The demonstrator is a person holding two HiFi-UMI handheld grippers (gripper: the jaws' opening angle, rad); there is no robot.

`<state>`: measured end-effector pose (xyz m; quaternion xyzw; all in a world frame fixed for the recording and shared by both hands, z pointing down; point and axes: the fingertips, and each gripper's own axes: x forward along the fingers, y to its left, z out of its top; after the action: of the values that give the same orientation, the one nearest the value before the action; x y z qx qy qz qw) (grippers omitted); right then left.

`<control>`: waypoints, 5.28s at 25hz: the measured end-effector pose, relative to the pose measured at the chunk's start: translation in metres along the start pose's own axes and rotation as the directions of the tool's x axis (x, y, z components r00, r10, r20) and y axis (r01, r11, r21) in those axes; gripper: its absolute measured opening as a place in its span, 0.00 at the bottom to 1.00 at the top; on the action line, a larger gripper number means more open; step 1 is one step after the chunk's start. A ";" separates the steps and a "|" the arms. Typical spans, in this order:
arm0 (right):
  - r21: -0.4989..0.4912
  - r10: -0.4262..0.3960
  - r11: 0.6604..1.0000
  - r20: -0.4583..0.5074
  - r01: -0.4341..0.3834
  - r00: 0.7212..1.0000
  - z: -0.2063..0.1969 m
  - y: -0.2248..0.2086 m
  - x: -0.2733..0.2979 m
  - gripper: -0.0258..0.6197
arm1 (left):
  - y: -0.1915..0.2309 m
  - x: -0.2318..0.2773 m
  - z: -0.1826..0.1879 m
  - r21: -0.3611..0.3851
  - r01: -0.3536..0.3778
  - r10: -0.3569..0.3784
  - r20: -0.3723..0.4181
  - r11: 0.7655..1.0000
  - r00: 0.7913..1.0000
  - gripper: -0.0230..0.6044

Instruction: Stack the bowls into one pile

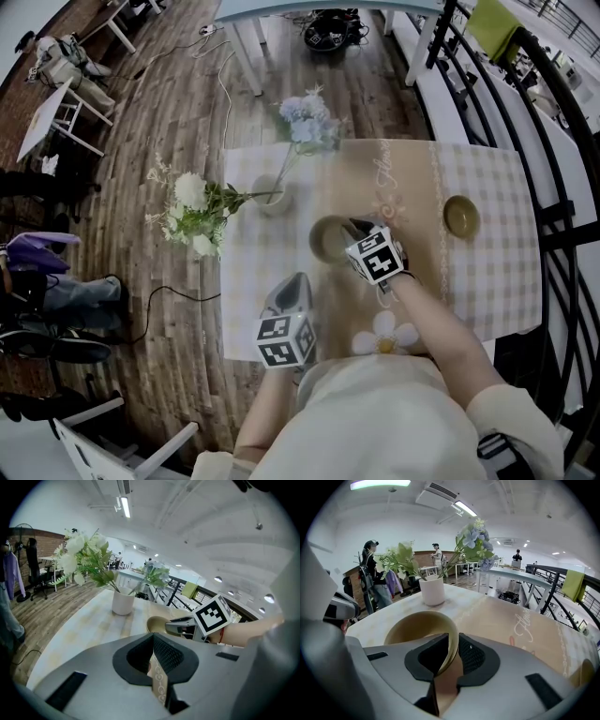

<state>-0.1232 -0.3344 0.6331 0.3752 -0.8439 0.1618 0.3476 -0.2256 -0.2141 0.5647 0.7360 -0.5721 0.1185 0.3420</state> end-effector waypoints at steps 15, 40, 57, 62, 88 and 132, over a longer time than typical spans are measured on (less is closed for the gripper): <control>0.003 -0.031 1.000 0.115 0.031 0.993 0.026 -0.008 -0.030 0.07 | -0.025 0.001 0.003 0.046 0.019 -0.019 -0.005 0.999 1.000 0.04; -0.005 -0.016 1.000 0.209 0.017 0.978 0.000 -0.099 -0.144 0.07 | -0.172 0.016 -0.005 0.083 0.008 -0.012 0.041 0.996 0.999 0.04; -0.020 -0.015 1.000 0.248 0.021 0.969 -0.023 -0.164 -0.185 0.07 | -0.240 0.038 -0.028 0.070 -0.020 0.017 0.046 0.997 0.999 0.04; -0.005 -0.025 1.000 0.239 0.027 0.971 -0.036 -0.196 -0.196 0.07 | -0.265 0.051 -0.036 0.062 -0.028 0.026 0.033 0.998 0.999 0.04; 0.043 -0.039 0.999 0.174 0.032 0.984 -0.078 -0.254 -0.176 0.07 | -0.295 0.072 -0.063 0.029 -0.073 0.073 0.001 0.997 0.997 0.04; 0.069 -0.061 0.997 0.266 0.044 0.962 -0.091 -0.206 -0.248 0.14 | -0.301 0.018 -0.066 0.045 -0.071 0.067 0.081 0.996 0.994 0.04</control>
<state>0.1907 -0.2936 0.5242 0.4267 -0.8674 0.1264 0.2226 0.0718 -0.1521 0.5125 0.7278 -0.6075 0.1146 0.2968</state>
